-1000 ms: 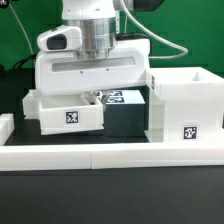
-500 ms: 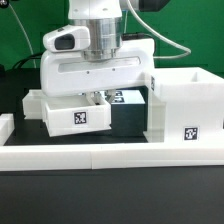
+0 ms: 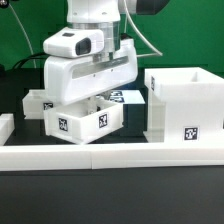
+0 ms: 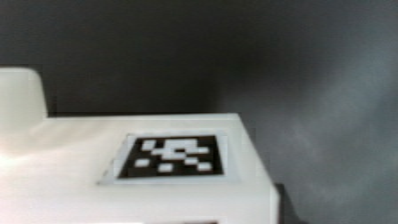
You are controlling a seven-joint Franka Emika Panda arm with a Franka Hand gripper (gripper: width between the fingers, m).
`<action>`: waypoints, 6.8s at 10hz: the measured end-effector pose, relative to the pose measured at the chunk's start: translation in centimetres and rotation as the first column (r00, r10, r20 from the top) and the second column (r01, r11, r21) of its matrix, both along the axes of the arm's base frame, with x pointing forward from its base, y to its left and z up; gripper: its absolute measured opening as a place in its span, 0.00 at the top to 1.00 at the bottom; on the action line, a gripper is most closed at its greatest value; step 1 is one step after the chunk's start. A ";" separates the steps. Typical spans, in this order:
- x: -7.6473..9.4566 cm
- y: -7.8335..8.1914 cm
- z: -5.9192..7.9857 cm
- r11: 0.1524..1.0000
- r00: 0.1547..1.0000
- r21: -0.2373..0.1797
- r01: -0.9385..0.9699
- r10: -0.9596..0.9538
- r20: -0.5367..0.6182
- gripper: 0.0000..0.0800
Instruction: Assemble drawer
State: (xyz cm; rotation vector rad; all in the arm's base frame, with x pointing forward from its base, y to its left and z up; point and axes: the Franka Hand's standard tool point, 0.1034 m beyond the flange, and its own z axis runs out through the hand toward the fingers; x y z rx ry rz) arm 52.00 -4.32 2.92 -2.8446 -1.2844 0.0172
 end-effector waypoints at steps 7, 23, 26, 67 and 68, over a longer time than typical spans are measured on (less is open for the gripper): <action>0.3 -0.6 -0.1 0.881 0.881 -0.025 -0.472 0.472 -0.019 0.95; 2.1 2.0 -0.8 0.761 0.762 -0.047 -0.647 0.648 -0.009 0.95; 2.2 3.2 -0.9 0.733 0.734 -0.050 -0.679 0.679 -0.011 0.95; 2.2 5.4 -1.6 0.732 0.736 -0.096 -0.674 0.677 -0.006 0.95; 2.2 5.3 -1.6 0.733 0.736 -0.096 -0.674 0.676 -0.006 0.95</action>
Offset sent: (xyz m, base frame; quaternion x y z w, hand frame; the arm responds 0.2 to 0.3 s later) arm 0.0000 0.0000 0.0000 0.0000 0.0000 -0.1938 0.9810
